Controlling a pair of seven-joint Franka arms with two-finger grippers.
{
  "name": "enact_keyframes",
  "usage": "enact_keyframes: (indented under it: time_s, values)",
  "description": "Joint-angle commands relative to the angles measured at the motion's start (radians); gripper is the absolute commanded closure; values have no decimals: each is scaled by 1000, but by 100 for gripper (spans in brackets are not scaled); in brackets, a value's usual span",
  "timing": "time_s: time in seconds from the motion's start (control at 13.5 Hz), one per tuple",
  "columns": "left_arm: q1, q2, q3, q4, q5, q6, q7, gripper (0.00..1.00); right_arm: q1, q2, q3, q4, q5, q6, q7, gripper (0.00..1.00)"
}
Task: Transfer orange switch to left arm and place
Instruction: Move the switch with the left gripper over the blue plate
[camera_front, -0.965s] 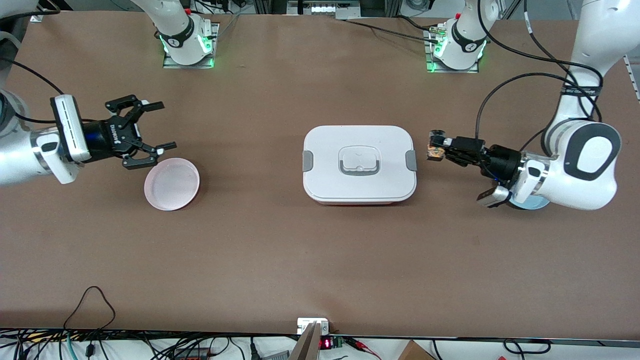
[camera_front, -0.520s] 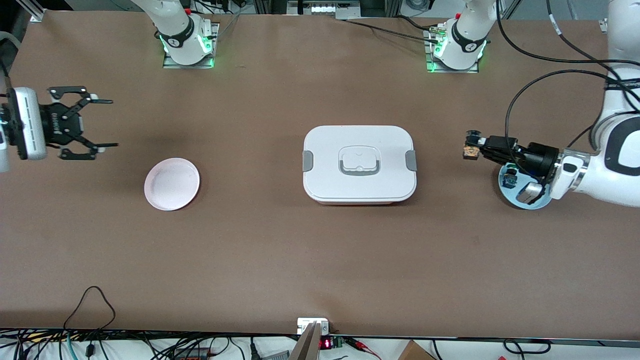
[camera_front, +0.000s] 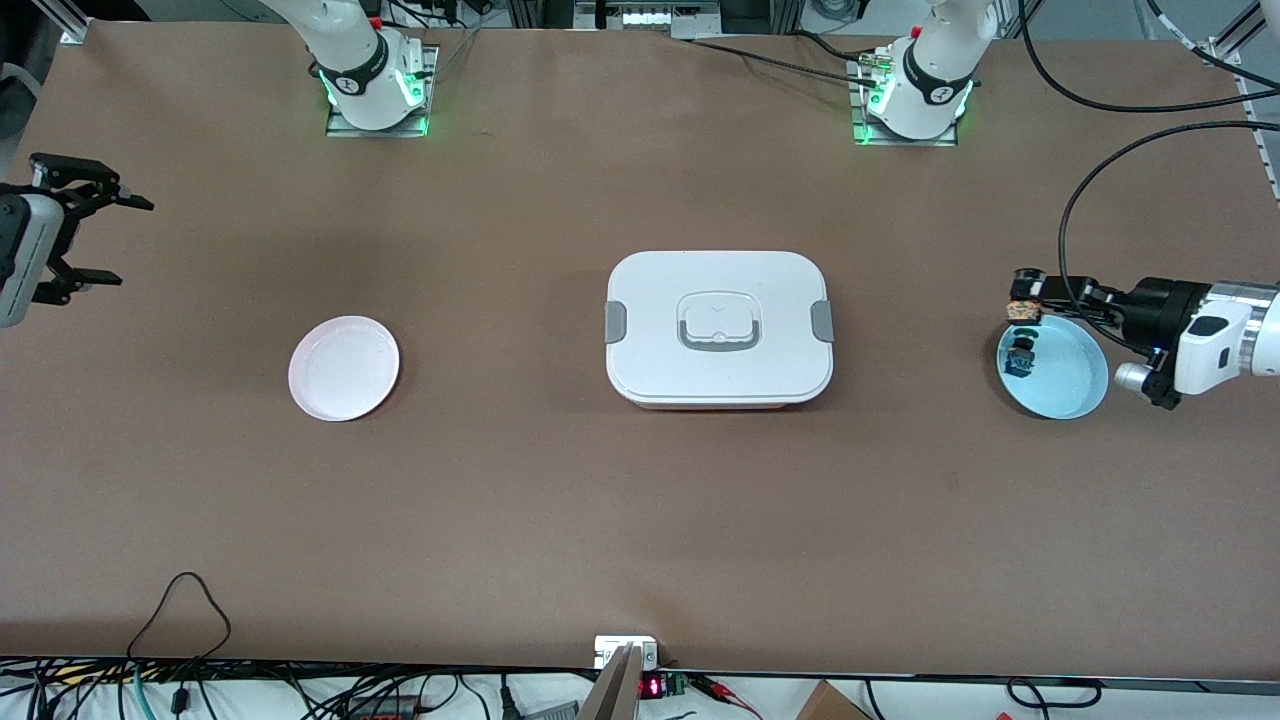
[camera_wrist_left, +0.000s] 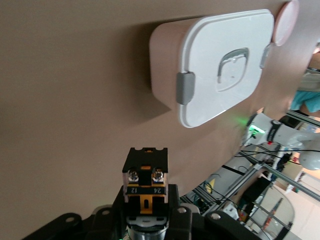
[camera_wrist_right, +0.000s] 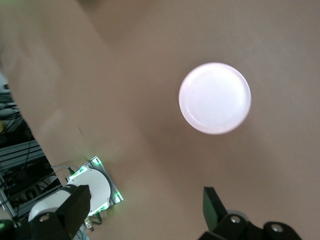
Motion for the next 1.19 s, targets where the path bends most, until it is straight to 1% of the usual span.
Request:
enact_keyframes:
  time_s: [0.0, 0.07, 0.15, 0.22, 0.3, 0.45, 0.67, 0.74, 0.82, 0.89, 0.97, 1.04, 1.11]
  values:
    - [-5, 1, -2, 43, 106, -19, -14, 100, 92, -50, -2, -2, -106, -10, 189, 0]
    - [1, 1, -2, 59, 139, -17, 3, 100, 94, -69, 1, -2, -113, 4, 229, 0]
    - [9, 6, -2, 66, 144, -16, 47, 100, 94, -75, 1, -2, -110, 13, 274, 0]
    - [12, 9, -1, 67, 145, -8, 128, 100, 92, -84, -6, -4, -107, 19, 347, 0]
    - [12, 9, 2, 68, 154, 3, 182, 100, 86, -118, -8, -11, -107, 28, 424, 0]
    - [12, 7, -4, 71, 217, 7, 290, 100, 66, -176, -11, -54, -107, 60, 476, 0]
    - [14, 6, -1, 73, 320, 67, 536, 100, 71, -196, -8, -88, -117, 114, 665, 0]
    - [14, 1, -7, 73, 367, 84, 600, 100, 77, -218, -2, -123, -120, 151, 712, 0]
    - [14, 1, -11, 74, 415, 104, 681, 100, 80, -260, 1, -186, -123, 189, 742, 0]
    - [12, 0, -14, 88, 462, 124, 758, 100, 81, -328, 4, -281, -139, 236, 742, 0]
    - [12, 1, -16, 108, 516, 154, 844, 100, 80, -369, 6, -351, -146, 276, 742, 0]
    - [11, 1, -16, 112, 557, 187, 928, 100, 80, -379, 6, -385, -146, 296, 744, 0]
    - [12, 1, -13, 113, 596, 240, 1019, 100, 81, -373, 7, -392, -147, 304, 745, 0]
